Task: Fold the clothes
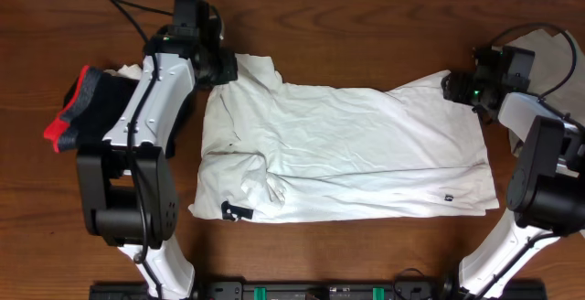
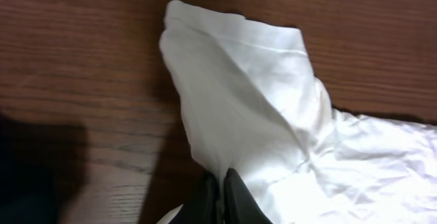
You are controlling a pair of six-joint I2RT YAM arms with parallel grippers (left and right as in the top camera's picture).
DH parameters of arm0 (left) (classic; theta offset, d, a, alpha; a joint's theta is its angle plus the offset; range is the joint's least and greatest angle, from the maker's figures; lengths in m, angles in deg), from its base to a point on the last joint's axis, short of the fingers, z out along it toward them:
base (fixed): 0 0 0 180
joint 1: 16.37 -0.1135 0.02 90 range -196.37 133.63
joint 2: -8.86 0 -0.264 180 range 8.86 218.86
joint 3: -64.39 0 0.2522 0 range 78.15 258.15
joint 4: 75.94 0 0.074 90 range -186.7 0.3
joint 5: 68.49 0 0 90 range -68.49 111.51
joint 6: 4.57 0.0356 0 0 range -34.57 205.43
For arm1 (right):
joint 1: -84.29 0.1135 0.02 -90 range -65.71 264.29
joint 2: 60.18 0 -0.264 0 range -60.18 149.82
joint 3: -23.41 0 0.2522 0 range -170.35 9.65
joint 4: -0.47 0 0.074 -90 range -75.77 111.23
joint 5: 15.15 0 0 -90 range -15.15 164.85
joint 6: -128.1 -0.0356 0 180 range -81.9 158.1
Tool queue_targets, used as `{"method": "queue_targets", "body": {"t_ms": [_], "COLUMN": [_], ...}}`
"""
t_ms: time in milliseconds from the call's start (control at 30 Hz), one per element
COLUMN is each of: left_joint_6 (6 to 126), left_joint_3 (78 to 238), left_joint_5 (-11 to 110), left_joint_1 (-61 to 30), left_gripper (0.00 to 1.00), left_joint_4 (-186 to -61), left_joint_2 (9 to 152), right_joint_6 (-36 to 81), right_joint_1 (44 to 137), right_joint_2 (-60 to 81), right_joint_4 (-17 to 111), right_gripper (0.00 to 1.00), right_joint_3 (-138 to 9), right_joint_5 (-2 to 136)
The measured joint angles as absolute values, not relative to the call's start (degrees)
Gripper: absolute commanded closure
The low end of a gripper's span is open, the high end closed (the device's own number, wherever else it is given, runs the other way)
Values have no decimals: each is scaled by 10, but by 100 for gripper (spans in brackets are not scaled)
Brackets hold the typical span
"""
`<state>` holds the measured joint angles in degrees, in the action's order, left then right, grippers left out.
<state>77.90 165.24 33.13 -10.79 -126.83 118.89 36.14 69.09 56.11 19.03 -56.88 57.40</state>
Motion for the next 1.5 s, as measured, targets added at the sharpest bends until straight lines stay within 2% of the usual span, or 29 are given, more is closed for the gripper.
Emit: {"method": "queue_targets", "body": {"t_ms": [67,167,233,300,333,733,900,1000,1167,1400,1433,1500], "left_joint_6": [779,779,779,779,779,779,779,779,767,749,749,749], "left_joint_3": [1652,1652,1652,1652,1652,1652,1652,1652,1652,1653,1653,1653], "left_joint_5": [331,331,331,331,331,331,332,332,332,332,332,332], "left_joint_1": [-103,-99,-99,-99,-99,-103,-116,-121,-120,-120,-120,-120], "left_gripper": [94,94,94,94,94,94,94,94,94,94,94,94], "left_joint_4": [-1268,-1268,-1268,-1268,-1268,-1286,-1330,-1372,-1445,-1535,-1534,-1526], "left_joint_2": [1189,1189,1189,1189,1189,1187,1154,1111,1048,1028,1028,1028], "right_joint_6": [362,359,360,358,359,356,356,355,355,356,356,355], "right_joint_1": [691,692,692,692,692,677,641,626,623,623,623,623], "right_joint_2": [564,566,566,567,568,541,462,401,340,332,332,332], "right_joint_4": [184,186,189,193,195,273,323,355,447,612,615,609], "right_gripper": [46,69,79,98,99,98,93,94,96,98,95,78], "right_joint_3": [-569,-569,-569,-569,-569,-573,-570,-570,-571,-570,-570,-570], "right_joint_5": [572,571,569,567,566,596,613,618,622,647,653,657]}}
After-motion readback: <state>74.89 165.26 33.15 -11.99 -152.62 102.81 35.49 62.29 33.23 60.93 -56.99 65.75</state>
